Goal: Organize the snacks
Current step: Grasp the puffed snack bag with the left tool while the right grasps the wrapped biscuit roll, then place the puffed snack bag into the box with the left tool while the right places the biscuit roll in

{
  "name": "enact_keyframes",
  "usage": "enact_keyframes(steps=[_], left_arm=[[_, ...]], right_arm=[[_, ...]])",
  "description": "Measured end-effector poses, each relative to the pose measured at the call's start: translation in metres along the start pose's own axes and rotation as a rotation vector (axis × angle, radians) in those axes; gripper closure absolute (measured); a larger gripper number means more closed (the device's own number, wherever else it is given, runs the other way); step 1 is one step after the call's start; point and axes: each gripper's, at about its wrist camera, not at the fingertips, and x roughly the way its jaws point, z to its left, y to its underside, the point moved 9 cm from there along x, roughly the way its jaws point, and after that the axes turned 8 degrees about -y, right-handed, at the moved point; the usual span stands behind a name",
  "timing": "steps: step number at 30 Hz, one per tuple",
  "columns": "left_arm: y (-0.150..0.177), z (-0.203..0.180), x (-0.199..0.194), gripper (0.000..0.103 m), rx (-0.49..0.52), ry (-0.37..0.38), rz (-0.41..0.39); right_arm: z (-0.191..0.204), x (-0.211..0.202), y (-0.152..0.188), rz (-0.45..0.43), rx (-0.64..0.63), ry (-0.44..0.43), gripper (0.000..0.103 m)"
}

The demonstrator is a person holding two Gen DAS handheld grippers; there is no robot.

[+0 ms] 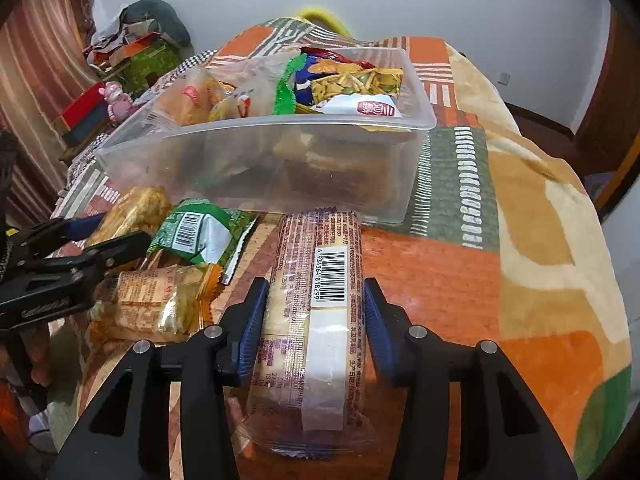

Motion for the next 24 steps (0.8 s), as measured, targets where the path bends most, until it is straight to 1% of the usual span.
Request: enact_keyframes(steps=[4,7,12,18,24], left_arm=[[0.003,0.000,-0.011,0.058,0.014,0.006,-0.019],[0.005,0.001,-0.022,0.058,0.019,-0.003,-0.037],[0.001,0.007,-0.045,0.059,0.001,-0.007,-0.074],[-0.021,0.011,-0.079,0.058,-0.015,-0.006,-0.158],[-0.048,0.015,-0.098,0.058,-0.019,-0.021,-0.228]], right_arm=[[-0.001,-0.008,-0.003,-0.028,0.011,-0.008,0.060],[-0.001,-0.016,-0.002,-0.041,0.014,-0.017,0.060],[0.001,-0.035,-0.003,-0.077,0.011,-0.020,0.061],[0.001,-0.063,-0.019,-0.151,0.012,-0.028,0.060],[0.005,-0.074,-0.046,-0.213,-0.010,-0.019,0.060]])
